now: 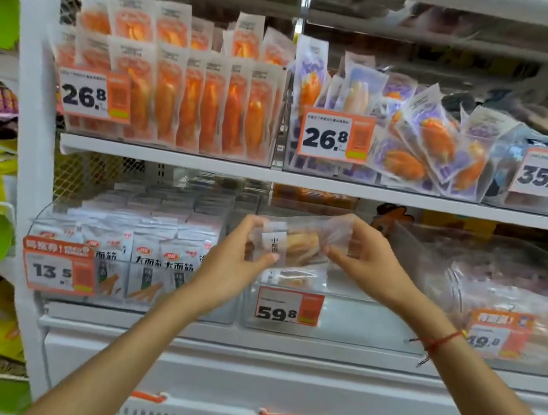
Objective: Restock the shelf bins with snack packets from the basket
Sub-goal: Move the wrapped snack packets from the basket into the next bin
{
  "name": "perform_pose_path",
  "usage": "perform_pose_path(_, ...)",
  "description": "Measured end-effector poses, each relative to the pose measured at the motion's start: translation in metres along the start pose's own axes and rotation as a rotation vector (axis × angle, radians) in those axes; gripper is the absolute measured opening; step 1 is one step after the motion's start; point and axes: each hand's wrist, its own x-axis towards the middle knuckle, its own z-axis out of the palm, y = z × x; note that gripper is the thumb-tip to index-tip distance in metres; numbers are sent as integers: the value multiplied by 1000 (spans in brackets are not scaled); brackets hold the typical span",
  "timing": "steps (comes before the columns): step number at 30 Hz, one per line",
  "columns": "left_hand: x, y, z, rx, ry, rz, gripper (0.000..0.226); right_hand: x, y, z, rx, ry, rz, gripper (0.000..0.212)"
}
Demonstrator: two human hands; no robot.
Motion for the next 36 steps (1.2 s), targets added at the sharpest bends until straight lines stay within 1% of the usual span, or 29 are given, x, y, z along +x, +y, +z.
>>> perform_pose_path(2,17,4,3,148,2,33,32,1,12,7,-6,115,-36,22)
perform_pose_path(4,31,4,5,291,44,65,34,3,28,12,-18,155,-24,20)
perform_pose_path(5,37,3,5,345,55,78,39,4,35,13,-17,145,7,19)
perform_pose_path(8,47,0,7,536,-20,91,60,10,49,11,-18,16,154,22)
perform_pose_path(9,50,-1,7,622,-60,97,63,12,51,10,-16,-38,212,25)
perform_pose_path(10,52,-1,8,709,-106,101,63,14,55,10,-9,-91,267,25)
perform_pose_path(12,58,-3,10,876,-206,108,62,17,57,12,1,-195,360,17)
perform_pose_path(14,63,-6,13,1100,-318,191,57,20,62,14,-102,-299,433,11)
perform_pose_path(16,67,-7,14,1242,-417,260,52,23,64,18,-218,-399,512,17)
perform_pose_path(18,72,-6,13,1242,-541,222,51,24,67,19,-284,-391,586,20)
perform_pose_path(20,79,-4,12,1207,-680,149,52,26,74,19,-283,-326,663,30)
perform_pose_path(21,82,-3,13,1202,-726,125,53,27,77,19,-252,-308,717,31)
perform_pose_path(23,86,0,16,1242,-760,112,54,28,79,19,-236,-321,791,24)
perform_pose_path(24,87,1,19,1269,-760,119,50,30,80,19,-262,-342,794,23)
perform_pose_path(26,89,3,25,1302,-739,148,28,32,78,21,-326,-380,772,21)
perform_pose_path(27,89,3,28,1312,-725,150,27,33,77,23,-350,-381,758,21)
perform_pose_path(28,89,4,29,1321,-711,147,33,33,77,24,-362,-371,748,24)
perform_pose_path(29,88,4,30,1318,-693,149,34,33,78,26,-368,-353,742,32)
perform_pose_path(31,88,1,31,1298,-636,167,28,33,79,31,-346,-284,720,52)
perform_pose_path(32,88,-2,29,1287,-603,177,29,33,80,33,-332,-245,690,55)
perform_pose_path(34,91,-7,24,1271,-534,222,31,32,79,36,-300,-183,621,50)
perform_pose_path(36,93,-8,21,1262,-475,267,28,32,79,36,-280,-160,588,43)
